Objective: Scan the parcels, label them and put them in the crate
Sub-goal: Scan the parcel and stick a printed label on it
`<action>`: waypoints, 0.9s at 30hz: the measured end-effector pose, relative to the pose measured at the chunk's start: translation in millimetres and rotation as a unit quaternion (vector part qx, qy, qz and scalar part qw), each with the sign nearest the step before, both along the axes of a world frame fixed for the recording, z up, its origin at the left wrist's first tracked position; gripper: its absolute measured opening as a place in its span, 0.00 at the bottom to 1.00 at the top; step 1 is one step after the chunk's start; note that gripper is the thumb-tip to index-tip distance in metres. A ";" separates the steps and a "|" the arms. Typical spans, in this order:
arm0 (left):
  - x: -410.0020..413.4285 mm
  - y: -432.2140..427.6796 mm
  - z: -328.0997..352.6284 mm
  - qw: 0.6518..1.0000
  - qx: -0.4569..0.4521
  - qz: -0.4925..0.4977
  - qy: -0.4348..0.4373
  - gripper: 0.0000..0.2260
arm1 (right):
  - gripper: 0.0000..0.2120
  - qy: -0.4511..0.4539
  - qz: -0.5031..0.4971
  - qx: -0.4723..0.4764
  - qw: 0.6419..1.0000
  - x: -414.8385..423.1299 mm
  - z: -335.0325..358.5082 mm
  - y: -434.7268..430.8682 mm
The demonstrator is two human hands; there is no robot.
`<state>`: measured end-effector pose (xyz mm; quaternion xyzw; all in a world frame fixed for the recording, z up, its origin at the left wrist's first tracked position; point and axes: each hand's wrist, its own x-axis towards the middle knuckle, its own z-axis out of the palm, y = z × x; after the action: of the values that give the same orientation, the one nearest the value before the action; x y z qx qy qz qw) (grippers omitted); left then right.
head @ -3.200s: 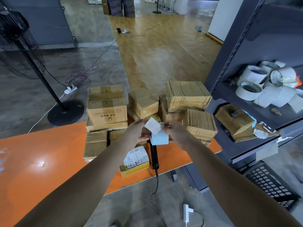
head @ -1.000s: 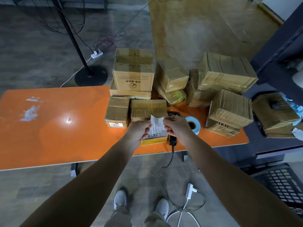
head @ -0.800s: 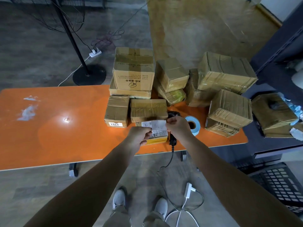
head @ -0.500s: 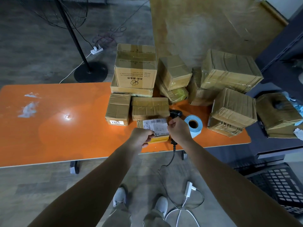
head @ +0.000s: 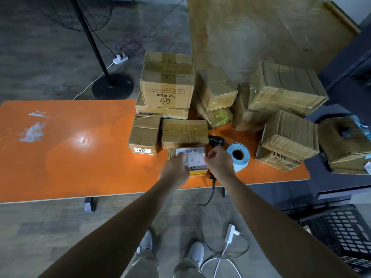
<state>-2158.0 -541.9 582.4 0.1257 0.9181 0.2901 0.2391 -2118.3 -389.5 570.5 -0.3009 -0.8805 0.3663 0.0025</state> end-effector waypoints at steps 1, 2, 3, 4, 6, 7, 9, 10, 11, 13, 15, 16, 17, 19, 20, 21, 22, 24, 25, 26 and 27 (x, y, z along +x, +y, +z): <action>1.4 -1.2 -2.6 0.997 -0.028 -0.050 0.047 0.15 | 0.07 0.000 -0.001 -0.005 1.000 -0.3 0.0 -0.1; 2.7 -1.7 -5.0 0.992 -0.053 -0.090 0.077 0.18 | 0.07 0.000 -0.002 -0.010 1.000 -0.7 0.0 -0.3; 3.8 -1.9 -7.3 0.985 -0.082 -0.121 0.093 0.21 | 0.07 0.000 -0.003 -0.014 1.000 -0.9 -0.1 -0.4; 4.5 -2.1 -8.3 0.977 -0.110 -0.148 0.104 0.23 | 0.07 0.001 -0.005 -0.016 1.000 -1.3 0.0 -0.4; 5.4 -1.4 -8.8 0.960 -0.161 -0.189 0.126 0.26 | 0.07 0.001 -0.003 -0.016 1.000 -1.8 0.2 -0.1; 5.8 -0.7 -9.0 0.951 -0.181 -0.207 0.143 0.27 | 0.07 0.000 -0.002 -0.015 1.000 -2.2 0.0 0.0; 7.5 0.1 -9.6 0.936 -0.203 -0.233 0.170 0.28 | 0.07 -0.005 0.003 -0.007 1.000 -3.3 -0.1 -0.5; 8.4 0.5 -9.4 0.931 -0.209 -0.241 0.178 0.29 | 0.08 -0.010 0.007 0.002 1.000 -4.4 -0.1 -1.1; 9.0 0.4 -9.6 0.929 -0.209 -0.243 0.184 0.28 | 0.09 -0.017 0.012 0.011 1.000 -5.2 0.0 -1.4; 9.7 -1.5 -10.5 0.932 -0.196 -0.239 0.189 0.26 | 0.14 -0.041 0.013 0.005 0.999 -6.9 0.1 0.0; 9.5 -5.2 -11.6 0.941 -0.166 -0.226 0.188 0.21 | 0.16 -0.067 0.011 -0.024 0.997 -7.9 -0.7 3.7; 8.8 -7.8 -12.1 0.952 -0.140 -0.203 0.183 0.19 | 0.15 -0.075 0.012 -0.032 0.997 -7.7 -1.0 5.5; 7.3 -10.1 -12.5 0.964 -0.111 -0.163 0.178 0.16 | 0.14 -0.077 0.016 -0.032 0.996 -7.6 -1.2 6.7; 2.4 -14.1 -11.6 0.983 -0.061 -0.051 0.163 0.15 | 0.15 -0.067 0.027 -0.023 0.997 -8.6 -0.4 7.7; -0.2 -14.9 -10.7 0.989 -0.042 0.007 0.139 0.16 | 0.17 -0.063 0.037 -0.015 0.997 -9.9 0.1 7.4; -2.6 -14.4 -9.0 0.993 -0.024 0.055 0.103 0.17 | 0.19 -0.066 0.047 -0.008 0.997 -11.2 0.1 7.2; -4.3 -12.7 -7.6 0.994 -0.006 0.090 0.066 0.19 | 0.18 -0.074 0.053 -0.004 0.996 -12.9 -0.7 7.6; -8.0 -6.9 -6.6 0.992 0.021 0.125 0.019 0.22 | 0.16 -0.093 0.056 -0.003 0.994 -16.4 -4.0 9.2; -9.3 -4.7 -6.6 0.990 0.030 0.138 0.004 0.24 | 0.15 -0.096 0.058 -0.004 0.994 -17.8 -5.3 10.0; -10.6 -3.8 -6.7 0.988 0.038 0.153 -0.009 0.25 | 0.15 -0.091 0.060 -0.011 0.994 -18.5 -6.4 10.3; -11.1 -3.9 -6.2 0.986 0.043 0.162 -0.018 0.25 | 0.15 -0.079 0.060 -0.027 0.995 -18.6 -6.7 10.3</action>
<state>-2169.2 -545.8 576.2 -0.0200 0.9086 0.3662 0.2000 -2136.9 -379.2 563.8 -0.2757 -0.8842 0.3644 -0.0971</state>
